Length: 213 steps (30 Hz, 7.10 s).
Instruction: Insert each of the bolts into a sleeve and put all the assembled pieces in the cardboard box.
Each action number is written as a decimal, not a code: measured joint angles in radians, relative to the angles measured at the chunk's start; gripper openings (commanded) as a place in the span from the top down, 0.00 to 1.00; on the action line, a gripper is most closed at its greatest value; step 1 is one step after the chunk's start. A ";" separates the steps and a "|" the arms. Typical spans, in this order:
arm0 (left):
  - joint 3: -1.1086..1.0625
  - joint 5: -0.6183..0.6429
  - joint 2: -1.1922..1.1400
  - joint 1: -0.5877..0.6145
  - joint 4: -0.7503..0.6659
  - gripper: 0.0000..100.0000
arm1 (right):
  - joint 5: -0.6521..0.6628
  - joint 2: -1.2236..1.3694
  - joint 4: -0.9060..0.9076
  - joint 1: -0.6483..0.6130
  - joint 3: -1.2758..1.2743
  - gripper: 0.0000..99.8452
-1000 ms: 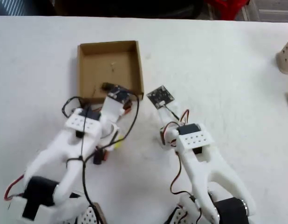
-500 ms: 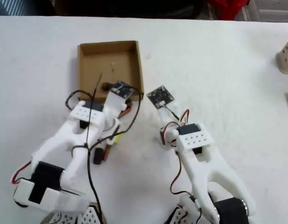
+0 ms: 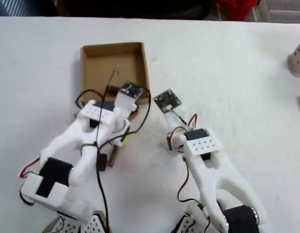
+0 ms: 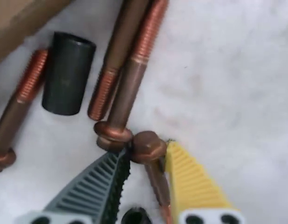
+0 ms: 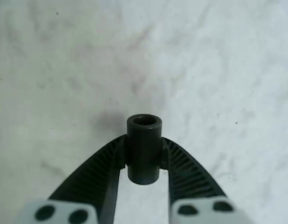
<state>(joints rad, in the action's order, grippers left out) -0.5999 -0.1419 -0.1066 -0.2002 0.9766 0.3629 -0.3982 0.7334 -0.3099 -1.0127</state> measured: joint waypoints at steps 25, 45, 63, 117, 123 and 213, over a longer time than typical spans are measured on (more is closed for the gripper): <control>0.015 0.000 0.014 0.032 0.044 0.79 | 0.000 0.000 0.000 0.000 0.000 0.98; 0.002 -0.146 0.025 0.023 0.054 0.98 | 0.000 0.000 0.000 0.000 0.000 0.98; -0.032 0.011 0.035 -0.020 -0.005 0.98 | -0.002 0.000 0.000 0.000 0.000 0.98; -0.304 -0.005 0.307 0.011 -0.233 0.98 | -0.516 -0.597 -1.234 -0.193 -0.660 0.98; -0.310 0.069 0.322 0.060 -0.249 0.98 | -0.545 -0.597 -1.266 -0.193 -0.660 0.98; -0.773 0.215 1.175 -0.233 -0.901 0.98 | -0.419 0.269 -1.966 -0.290 -0.635 0.98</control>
<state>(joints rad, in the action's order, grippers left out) -1.3732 0.0729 1.0687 -0.4335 0.0760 -0.0560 -0.1297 -1.2321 -0.5999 -1.6479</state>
